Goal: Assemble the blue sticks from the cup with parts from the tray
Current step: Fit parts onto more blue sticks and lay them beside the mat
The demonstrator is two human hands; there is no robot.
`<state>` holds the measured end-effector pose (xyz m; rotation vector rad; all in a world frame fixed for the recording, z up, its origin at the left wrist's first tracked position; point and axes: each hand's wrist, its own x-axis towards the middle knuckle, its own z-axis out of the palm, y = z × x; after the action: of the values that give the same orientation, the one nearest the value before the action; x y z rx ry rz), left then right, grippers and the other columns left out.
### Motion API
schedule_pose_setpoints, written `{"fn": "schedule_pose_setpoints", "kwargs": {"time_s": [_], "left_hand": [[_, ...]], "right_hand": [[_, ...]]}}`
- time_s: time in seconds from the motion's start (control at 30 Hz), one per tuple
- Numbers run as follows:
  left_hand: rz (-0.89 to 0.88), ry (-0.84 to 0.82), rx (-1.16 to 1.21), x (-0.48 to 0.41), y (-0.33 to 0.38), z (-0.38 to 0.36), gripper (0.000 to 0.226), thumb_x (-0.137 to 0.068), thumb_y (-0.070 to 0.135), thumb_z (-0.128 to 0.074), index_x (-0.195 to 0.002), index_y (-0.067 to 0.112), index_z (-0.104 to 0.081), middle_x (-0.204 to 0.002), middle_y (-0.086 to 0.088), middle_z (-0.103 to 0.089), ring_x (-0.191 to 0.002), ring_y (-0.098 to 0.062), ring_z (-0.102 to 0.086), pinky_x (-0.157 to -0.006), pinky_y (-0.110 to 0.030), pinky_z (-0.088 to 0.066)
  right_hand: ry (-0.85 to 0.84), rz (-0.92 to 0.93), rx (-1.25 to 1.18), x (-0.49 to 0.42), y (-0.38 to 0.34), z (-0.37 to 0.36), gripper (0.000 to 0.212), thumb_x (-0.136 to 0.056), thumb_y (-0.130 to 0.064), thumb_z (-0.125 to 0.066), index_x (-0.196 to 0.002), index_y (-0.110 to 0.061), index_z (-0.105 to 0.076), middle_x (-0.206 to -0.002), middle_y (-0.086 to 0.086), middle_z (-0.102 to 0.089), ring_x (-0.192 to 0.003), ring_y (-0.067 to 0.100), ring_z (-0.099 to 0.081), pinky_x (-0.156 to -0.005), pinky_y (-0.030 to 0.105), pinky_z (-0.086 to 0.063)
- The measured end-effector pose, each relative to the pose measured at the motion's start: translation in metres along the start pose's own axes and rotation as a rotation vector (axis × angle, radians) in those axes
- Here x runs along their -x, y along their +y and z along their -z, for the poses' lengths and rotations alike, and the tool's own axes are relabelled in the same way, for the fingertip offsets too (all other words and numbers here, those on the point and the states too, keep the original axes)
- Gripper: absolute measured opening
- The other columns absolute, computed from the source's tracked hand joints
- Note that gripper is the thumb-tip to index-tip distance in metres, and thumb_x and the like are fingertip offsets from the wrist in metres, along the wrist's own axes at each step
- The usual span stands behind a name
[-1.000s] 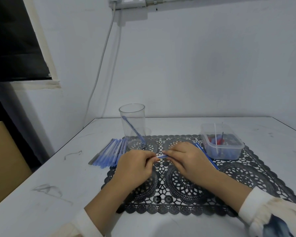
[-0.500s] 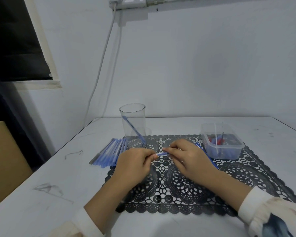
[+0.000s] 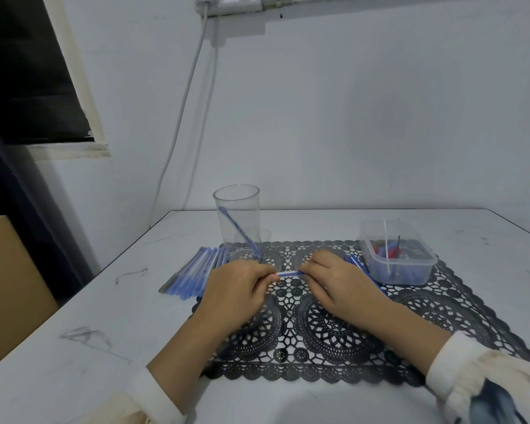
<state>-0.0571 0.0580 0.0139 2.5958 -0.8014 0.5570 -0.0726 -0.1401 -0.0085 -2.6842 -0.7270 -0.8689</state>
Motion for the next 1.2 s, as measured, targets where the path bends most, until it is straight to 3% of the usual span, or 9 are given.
{"fn": "schedule_pose_setpoints", "kwargs": {"time_s": [0.17, 0.33, 0.63, 0.7, 0.8, 0.93, 1.0, 1.1, 1.2], "left_hand": [[0.011, -0.008, 0.028, 0.0, -0.001, 0.0, 0.026, -0.094, 0.037, -0.047, -0.111, 0.031, -0.066, -0.094, 0.013, -0.07, -0.085, -0.006, -0.06, -0.07, -0.023, -0.046], [0.007, 0.006, 0.088, 0.001, -0.001, -0.001, 0.026, -0.094, 0.036, -0.049, -0.11, 0.027, -0.067, -0.097, 0.011, -0.07, -0.088, -0.007, -0.062, -0.077, -0.029, -0.05], [0.002, 0.023, 0.13, 0.0, -0.004, -0.001, 0.023, -0.093, 0.034, -0.051, -0.107, 0.028, -0.068, -0.084, 0.01, -0.069, -0.074, -0.006, -0.058, -0.067, -0.023, -0.046], [0.003, 0.028, 0.125, 0.0, -0.003, -0.001, 0.023, -0.092, 0.035, -0.051, -0.107, 0.029, -0.068, -0.082, 0.011, -0.069, -0.071, -0.004, -0.056, -0.064, -0.019, -0.042], [0.024, 0.037, 0.15, 0.0, -0.003, -0.001, 0.024, -0.092, 0.034, -0.052, -0.108, 0.028, -0.068, -0.085, 0.011, -0.07, -0.073, -0.004, -0.058, -0.065, -0.017, -0.041], [0.045, 0.045, 0.16, 0.0, -0.006, -0.001, 0.025, -0.092, 0.035, -0.05, -0.109, 0.027, -0.068, -0.085, 0.012, -0.07, -0.07, -0.003, -0.056, -0.068, -0.021, -0.044], [0.056, 0.055, 0.151, -0.001, -0.007, -0.001, 0.025, -0.093, 0.035, -0.05, -0.109, 0.027, -0.068, -0.085, 0.011, -0.07, -0.072, -0.006, -0.058, -0.07, -0.025, -0.048], [0.078, 0.072, 0.145, -0.001, -0.008, -0.001, 0.026, -0.093, 0.035, -0.05, -0.109, 0.027, -0.068, -0.088, 0.011, -0.071, -0.072, -0.005, -0.057, -0.066, -0.021, -0.044], [0.097, 0.078, 0.142, -0.001, -0.01, -0.002, 0.026, -0.094, 0.035, -0.049, -0.111, 0.028, -0.067, -0.087, 0.011, -0.07, -0.066, 0.0, -0.048, -0.063, -0.019, -0.039]], "right_hand": [[0.001, 0.042, -0.013, 0.001, 0.003, -0.001, 0.031, -0.088, -0.022, -0.039, -0.098, -0.009, -0.064, -0.085, 0.0, -0.059, -0.076, 0.013, -0.056, -0.06, 0.024, -0.052], [0.038, 0.079, -0.027, 0.001, 0.005, 0.0, 0.028, -0.088, -0.017, -0.041, -0.101, -0.005, -0.064, -0.084, 0.002, -0.058, -0.078, 0.008, -0.046, -0.071, 0.012, -0.035], [0.073, 0.058, -0.016, 0.001, 0.008, 0.0, 0.031, -0.091, -0.028, -0.041, -0.101, -0.013, -0.066, -0.079, -0.004, -0.06, -0.066, 0.011, -0.057, -0.053, 0.02, -0.048], [0.062, -0.01, -0.021, 0.001, 0.006, 0.0, 0.036, -0.093, -0.037, -0.037, -0.11, -0.019, -0.064, -0.089, -0.007, -0.063, -0.075, 0.008, -0.06, -0.057, 0.019, -0.047], [0.065, -0.093, -0.051, 0.002, 0.005, 0.002, 0.043, -0.094, -0.044, -0.032, -0.132, -0.026, -0.043, -0.105, -0.009, -0.059, -0.088, 0.005, -0.056, -0.067, 0.021, -0.047], [0.127, -0.139, -0.154, 0.003, 0.002, 0.005, 0.041, -0.095, -0.028, -0.034, -0.135, -0.029, -0.025, -0.087, -0.025, -0.037, -0.065, 0.001, -0.045, -0.055, 0.016, -0.032], [0.149, -0.164, -0.199, 0.004, 0.004, 0.003, 0.04, -0.096, -0.014, -0.036, -0.131, -0.029, -0.026, -0.078, -0.019, -0.04, -0.06, 0.006, -0.045, -0.053, 0.023, -0.036], [0.07, -0.243, -0.193, 0.002, 0.011, -0.002, 0.059, -0.086, 0.006, -0.038, -0.128, -0.033, -0.025, -0.079, -0.002, -0.049, -0.065, 0.012, -0.052, -0.057, 0.035, -0.045], [-0.067, -0.309, -0.193, 0.0, 0.016, -0.004, 0.059, -0.08, 0.009, -0.041, -0.125, -0.027, -0.034, -0.093, -0.008, -0.049, -0.066, -0.004, -0.046, -0.059, 0.018, -0.038]]}}
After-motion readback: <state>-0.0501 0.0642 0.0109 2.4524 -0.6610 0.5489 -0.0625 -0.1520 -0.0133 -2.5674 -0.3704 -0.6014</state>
